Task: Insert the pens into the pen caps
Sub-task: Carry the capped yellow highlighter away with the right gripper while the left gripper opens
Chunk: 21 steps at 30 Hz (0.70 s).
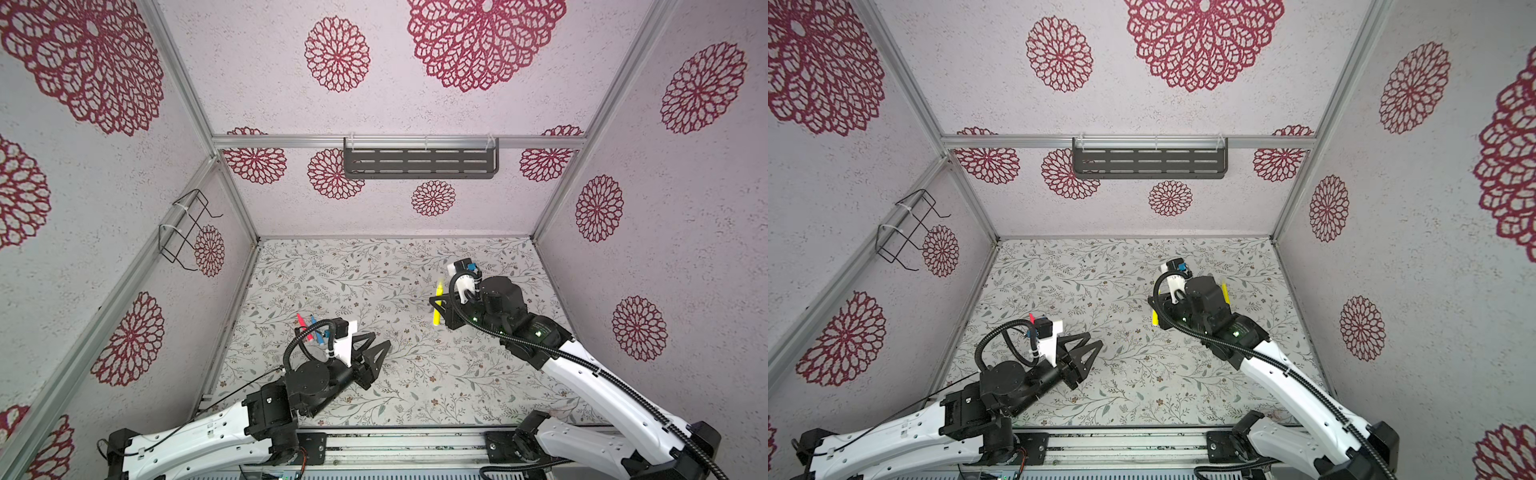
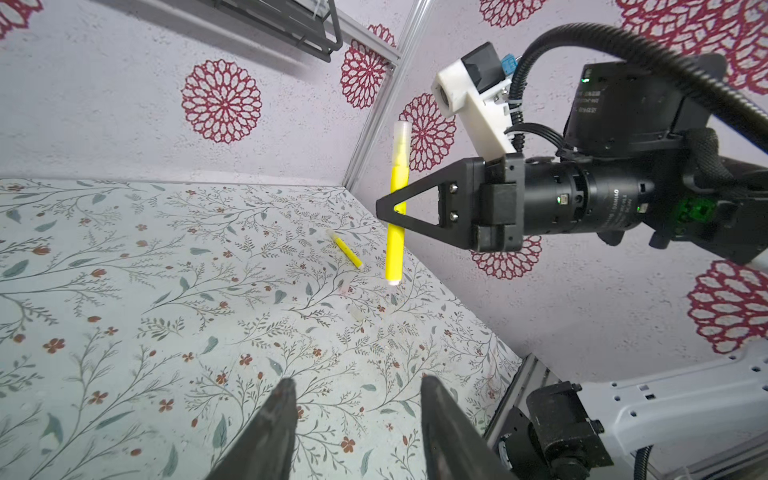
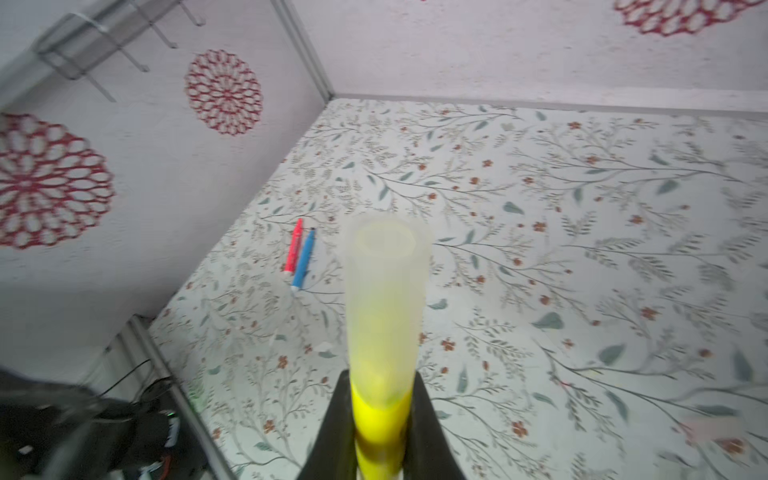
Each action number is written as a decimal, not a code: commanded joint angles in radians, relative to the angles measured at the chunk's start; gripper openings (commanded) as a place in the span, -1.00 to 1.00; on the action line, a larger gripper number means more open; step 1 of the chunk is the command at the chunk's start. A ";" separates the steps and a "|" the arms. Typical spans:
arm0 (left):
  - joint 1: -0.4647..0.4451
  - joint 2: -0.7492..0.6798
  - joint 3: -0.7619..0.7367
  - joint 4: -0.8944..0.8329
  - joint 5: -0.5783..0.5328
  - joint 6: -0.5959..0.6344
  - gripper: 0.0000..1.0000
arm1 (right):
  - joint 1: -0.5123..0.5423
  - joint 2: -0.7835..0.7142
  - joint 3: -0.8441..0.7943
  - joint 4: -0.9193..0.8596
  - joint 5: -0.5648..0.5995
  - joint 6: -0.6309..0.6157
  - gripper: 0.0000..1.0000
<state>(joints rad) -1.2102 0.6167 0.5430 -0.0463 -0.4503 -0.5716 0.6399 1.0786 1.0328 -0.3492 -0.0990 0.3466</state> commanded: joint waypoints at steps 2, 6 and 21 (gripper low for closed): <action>-0.009 -0.012 -0.002 -0.060 -0.024 -0.033 0.02 | -0.112 0.083 0.057 -0.124 0.070 -0.064 -1.00; -0.011 -0.019 -0.004 -0.085 -0.021 -0.047 0.02 | -0.213 0.195 0.128 -0.179 0.079 -0.096 -1.00; -0.035 -0.087 -0.027 -0.120 -0.021 -0.062 0.02 | -0.373 0.699 0.478 -0.372 0.168 -0.202 -1.00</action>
<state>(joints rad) -1.2255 0.5526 0.5316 -0.1509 -0.4583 -0.6189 0.2890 1.7473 1.4559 -0.6590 0.0322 0.1875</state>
